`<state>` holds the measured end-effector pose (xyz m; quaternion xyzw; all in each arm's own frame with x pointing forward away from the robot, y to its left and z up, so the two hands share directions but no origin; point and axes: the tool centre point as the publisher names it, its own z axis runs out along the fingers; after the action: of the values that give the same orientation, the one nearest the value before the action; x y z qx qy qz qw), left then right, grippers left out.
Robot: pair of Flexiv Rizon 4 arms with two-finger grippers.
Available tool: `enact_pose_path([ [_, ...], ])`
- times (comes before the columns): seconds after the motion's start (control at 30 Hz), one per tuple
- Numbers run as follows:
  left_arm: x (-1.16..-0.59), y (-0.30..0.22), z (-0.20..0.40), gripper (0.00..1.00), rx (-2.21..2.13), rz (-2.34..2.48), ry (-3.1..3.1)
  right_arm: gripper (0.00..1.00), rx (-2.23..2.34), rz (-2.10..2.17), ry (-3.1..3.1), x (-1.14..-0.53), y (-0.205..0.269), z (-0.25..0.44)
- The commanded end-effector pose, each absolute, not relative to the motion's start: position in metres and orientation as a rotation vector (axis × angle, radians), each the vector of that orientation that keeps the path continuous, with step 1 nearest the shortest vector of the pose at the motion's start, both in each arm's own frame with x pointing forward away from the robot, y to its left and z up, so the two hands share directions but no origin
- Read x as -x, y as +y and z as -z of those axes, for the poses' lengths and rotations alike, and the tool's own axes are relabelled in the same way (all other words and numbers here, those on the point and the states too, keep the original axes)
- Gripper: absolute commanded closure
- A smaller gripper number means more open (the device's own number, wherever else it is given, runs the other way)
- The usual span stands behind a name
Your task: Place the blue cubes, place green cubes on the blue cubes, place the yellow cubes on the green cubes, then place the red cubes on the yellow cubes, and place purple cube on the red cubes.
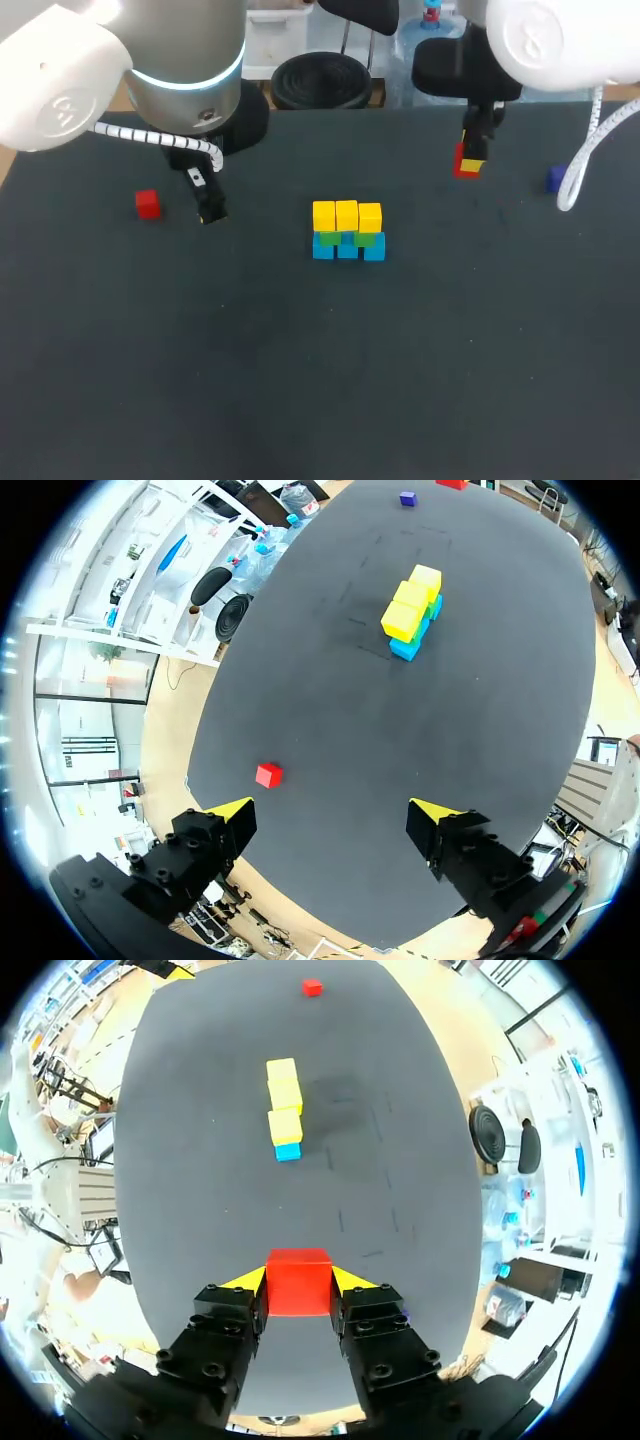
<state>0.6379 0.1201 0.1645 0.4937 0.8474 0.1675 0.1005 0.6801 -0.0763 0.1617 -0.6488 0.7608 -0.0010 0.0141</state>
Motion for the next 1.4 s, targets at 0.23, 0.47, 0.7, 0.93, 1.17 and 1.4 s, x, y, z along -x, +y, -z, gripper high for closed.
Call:
enact_pose_path([
  [0.23,-0.638,0.12,-0.165,0.0,-1.462,-0.494,2.504,1.0,2.131,0.0,2.277,-0.687,-0.04,-0.169],
  [0.47,-0.638,0.12,-0.165,0.0,-1.462,-0.494,2.504,1.0,2.189,0.008,2.213,-0.685,-0.013,-0.176],
  [0.7,-0.638,0.12,-0.165,0.0,-1.462,-0.494,2.504,1.0,2.235,-0.012,2.196,-0.682,0.009,-0.166],
  [0.93,-0.638,0.12,-0.165,0.0,-1.462,-0.494,2.504,1.0,2.185,-0.096,2.232,-0.671,0.024,-0.15],
  [1.17,-0.638,0.12,-0.165,0.0,-1.462,-0.494,2.504,1.0,2.171,-0.093,2.22,-0.668,0.031,-0.139],
  [1.4,-0.638,0.12,-0.165,0.0,-1.462,-0.494,2.504,1.0,2.184,-0.093,2.18,-0.674,0.042,-0.128],
])
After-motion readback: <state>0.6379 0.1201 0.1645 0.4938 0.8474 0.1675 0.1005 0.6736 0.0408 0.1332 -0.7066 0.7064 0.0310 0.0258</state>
